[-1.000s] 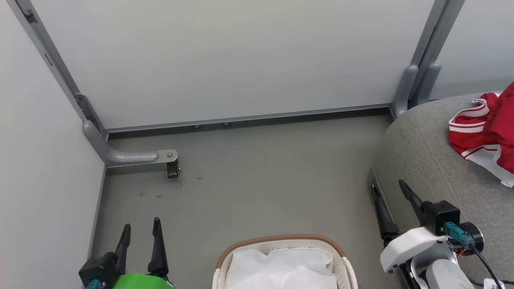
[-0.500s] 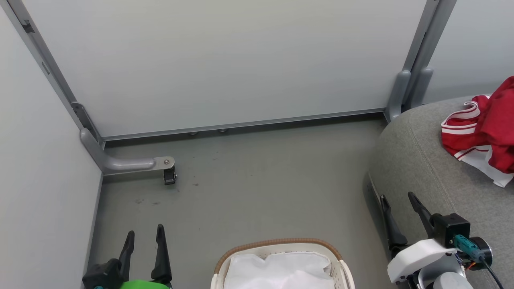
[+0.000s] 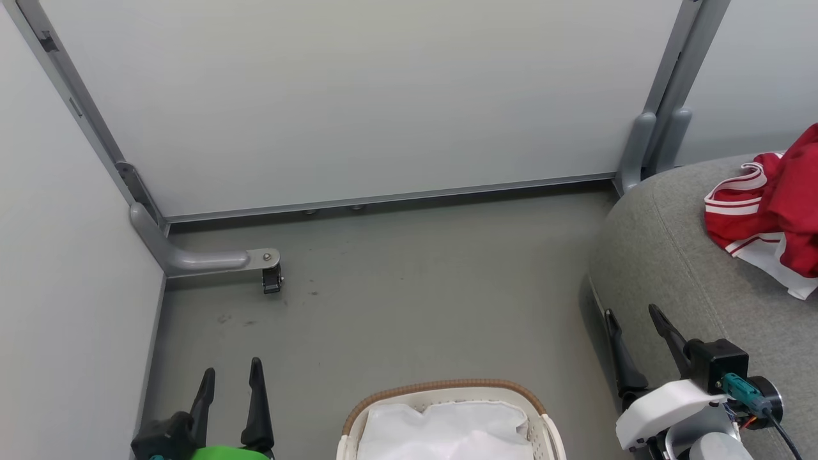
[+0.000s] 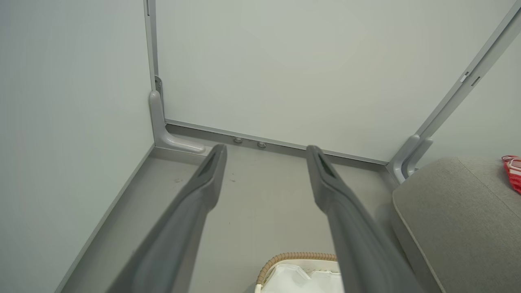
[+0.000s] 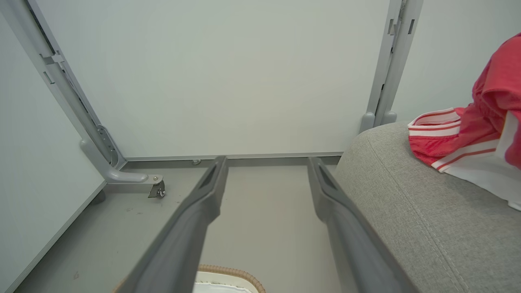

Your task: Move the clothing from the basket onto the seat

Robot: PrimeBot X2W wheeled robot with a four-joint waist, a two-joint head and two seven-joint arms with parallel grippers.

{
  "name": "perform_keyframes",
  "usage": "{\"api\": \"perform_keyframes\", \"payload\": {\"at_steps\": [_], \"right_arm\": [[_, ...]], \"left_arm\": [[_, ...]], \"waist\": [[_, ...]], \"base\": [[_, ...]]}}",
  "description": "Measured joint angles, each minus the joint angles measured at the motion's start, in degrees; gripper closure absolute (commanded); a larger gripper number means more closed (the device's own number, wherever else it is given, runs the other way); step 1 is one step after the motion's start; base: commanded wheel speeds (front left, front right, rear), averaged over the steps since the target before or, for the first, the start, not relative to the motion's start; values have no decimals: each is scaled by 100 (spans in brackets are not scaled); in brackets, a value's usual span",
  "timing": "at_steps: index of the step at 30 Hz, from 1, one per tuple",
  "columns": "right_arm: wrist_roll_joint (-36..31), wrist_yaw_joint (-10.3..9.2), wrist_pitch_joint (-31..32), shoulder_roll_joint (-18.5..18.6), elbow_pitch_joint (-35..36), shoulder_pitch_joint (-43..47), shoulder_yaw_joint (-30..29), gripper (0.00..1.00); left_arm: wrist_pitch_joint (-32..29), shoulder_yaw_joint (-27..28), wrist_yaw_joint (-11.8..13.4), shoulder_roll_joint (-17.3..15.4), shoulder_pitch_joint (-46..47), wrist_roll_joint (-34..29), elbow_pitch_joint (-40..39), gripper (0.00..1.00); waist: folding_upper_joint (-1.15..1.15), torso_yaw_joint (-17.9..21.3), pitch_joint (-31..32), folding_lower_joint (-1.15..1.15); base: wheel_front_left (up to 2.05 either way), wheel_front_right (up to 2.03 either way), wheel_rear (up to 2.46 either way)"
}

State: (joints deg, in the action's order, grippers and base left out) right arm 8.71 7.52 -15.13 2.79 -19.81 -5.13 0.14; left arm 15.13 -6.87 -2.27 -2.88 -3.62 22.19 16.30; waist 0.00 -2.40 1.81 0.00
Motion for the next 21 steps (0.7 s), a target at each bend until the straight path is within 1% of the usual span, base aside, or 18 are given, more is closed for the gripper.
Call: {"api": "perform_keyframes", "payload": {"at_steps": [2, 3, 9, 21], "right_arm": [[0, 0, 0, 0, 0, 0, 3, 0], [-2, 1, 0, -5, -25, 1, 7, 100], [70, 1, 60, -66, -299, 143, 7, 100], [1397, 0, 396, -65, -187, 140, -99, 100]], "left_arm": [[-1, 7, -2, 0, 2, 34, -30, 0], [-1, 2, -2, 0, 2, 35, -20, 100], [-47, -26, -2, 8, -53, 105, 253, 100], [-383, 178, -73, 10, -18, 1198, 214, 100]], "waist": [[0, -5, -6, 0], [0, -7, -8, 0], [0, -5, -11, 0], [0, 19, -29, 0]], "base": [[0, 0, 0], [0, 0, 0], [0, 0, 0], [0, 0, 0]]}}
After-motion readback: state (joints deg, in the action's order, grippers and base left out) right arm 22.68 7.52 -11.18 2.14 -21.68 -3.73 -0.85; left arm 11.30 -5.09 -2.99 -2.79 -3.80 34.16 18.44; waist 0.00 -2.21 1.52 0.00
